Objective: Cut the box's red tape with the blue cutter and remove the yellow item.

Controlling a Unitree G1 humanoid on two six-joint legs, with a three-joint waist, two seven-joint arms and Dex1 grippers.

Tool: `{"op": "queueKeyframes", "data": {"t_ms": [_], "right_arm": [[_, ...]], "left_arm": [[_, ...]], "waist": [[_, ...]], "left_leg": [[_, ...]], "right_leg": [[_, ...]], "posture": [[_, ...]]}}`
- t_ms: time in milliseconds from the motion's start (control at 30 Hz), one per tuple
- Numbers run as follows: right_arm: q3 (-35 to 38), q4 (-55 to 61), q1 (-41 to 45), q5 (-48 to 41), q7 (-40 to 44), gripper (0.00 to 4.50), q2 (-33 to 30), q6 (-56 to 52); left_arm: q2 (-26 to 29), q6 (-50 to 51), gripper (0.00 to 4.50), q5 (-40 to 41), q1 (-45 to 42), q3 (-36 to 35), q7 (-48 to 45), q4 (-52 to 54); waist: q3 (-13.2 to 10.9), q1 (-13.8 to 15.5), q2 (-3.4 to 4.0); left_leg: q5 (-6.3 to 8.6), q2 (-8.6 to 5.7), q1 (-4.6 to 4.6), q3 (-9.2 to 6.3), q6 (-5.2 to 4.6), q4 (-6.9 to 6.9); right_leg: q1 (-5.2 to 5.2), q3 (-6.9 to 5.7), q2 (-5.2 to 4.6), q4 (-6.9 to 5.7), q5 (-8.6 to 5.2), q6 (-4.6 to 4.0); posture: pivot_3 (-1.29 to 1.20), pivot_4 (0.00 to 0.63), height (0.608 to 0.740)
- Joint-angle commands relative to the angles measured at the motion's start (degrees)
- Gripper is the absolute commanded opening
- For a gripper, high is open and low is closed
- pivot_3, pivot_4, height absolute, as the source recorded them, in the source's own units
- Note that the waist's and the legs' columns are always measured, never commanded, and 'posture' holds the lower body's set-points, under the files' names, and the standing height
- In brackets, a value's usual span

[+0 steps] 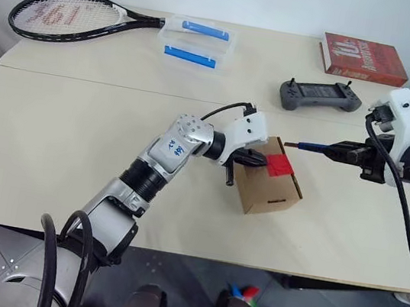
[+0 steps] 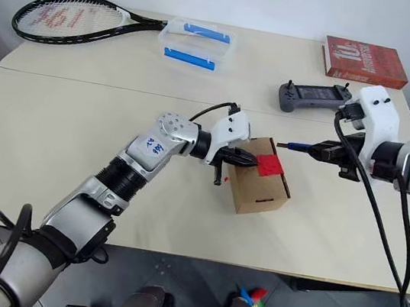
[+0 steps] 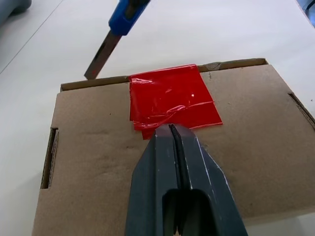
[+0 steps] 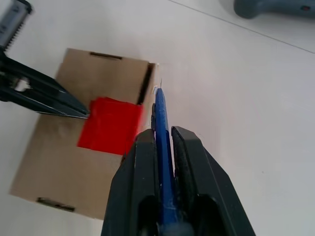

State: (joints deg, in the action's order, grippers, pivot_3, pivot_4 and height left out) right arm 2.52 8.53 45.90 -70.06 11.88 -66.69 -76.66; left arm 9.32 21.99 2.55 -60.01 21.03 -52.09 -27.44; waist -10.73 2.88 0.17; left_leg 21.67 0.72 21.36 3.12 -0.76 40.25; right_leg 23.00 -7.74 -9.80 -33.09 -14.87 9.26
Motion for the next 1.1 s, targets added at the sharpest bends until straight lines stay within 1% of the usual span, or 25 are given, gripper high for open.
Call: {"op": "queueKeyframes", "data": {"t_ms": [33, 200, 433, 567, 900, 1100], "right_arm": [[2.1, 0.6, 1.4, 2.4, 1.9, 0.14, 1.2, -1.5], [4.0, 1.0, 2.3, 4.1, 2.7, 0.14, 4.0, -3.3], [4.9, 0.0, 5.3, 8.9, 4.8, 0.14, 4.7, -3.9], [5.2, 0.3, 7.6, 9.9, 5.8, 0.14, 6.0, -5.4], [7.7, 5.2, 2.4, 11.5, 6.8, 0.14, 8.6, -9.6], [9.6, 6.7, 1.7, 10.8, 7.4, 0.14, 10.2, -12.6]], "left_arm": [[0.5, 1.6, 0.0, -1.7, 0.8, 0.5, 0.2, -0.3], [0.6, 1.7, 0.0, -1.6, 0.3, -0.3, 0.5, -1.0], [0.1, 1.9, 0.0, -1.6, 0.4, -0.4, 0.7, -0.9], [0.0, 2.5, 0.0, -1.2, 0.6, -0.8, 1.0, -0.5], [0.1, 3.2, 0.0, -1.2, 1.0, -1.2, 1.0, 0.2], [0.2, 3.4, 0.0, -1.3, 1.1, -1.1, 1.1, 0.3]], "waist": [[0.0, -0.1, 0.0], [0.0, -0.1, 0.0], [0.0, -0.2, 0.01], [0.0, -0.2, 0.01], [0.0, -0.2, 0.02], [0.0, -0.3, 0.02]], "left_leg": [[0.0, 0.0, -0.01, 0.0, 0.0, 0.0], [0.0, 0.0, -0.02, 0.0, 0.0, 0.05], [0.0, 0.0, -0.04, 0.0, 0.0, 0.1], [0.0, 0.01, -0.05, 0.01, 0.0, 0.16], [0.0, 0.02, -0.05, 0.0, 0.0, 0.33], [0.0, 0.02, -0.04, 0.01, 0.0, 0.42]], "right_leg": [[0.0, 0.0, 0.0, -0.01, 0.0, 0.0], [0.0, 0.01, 0.0, -0.1, 0.0, 0.0], [0.0, 0.04, 0.0, -0.19, 0.0, 0.0], [0.0, 0.07, 0.0, -0.25, 0.0, 0.0], [0.0, 0.09, 0.0, -0.41, 0.0, 0.0], [0.0, 0.12, 0.0, -0.45, 0.0, 0.0]], "posture": [[0.0, 0.15, 0.74], [0.0, 0.15, 0.74], [0.0, 0.15, 0.74], [0.0, 0.15, 0.74], [0.0, 0.15, 0.74], [0.0, 0.15, 0.74]]}}
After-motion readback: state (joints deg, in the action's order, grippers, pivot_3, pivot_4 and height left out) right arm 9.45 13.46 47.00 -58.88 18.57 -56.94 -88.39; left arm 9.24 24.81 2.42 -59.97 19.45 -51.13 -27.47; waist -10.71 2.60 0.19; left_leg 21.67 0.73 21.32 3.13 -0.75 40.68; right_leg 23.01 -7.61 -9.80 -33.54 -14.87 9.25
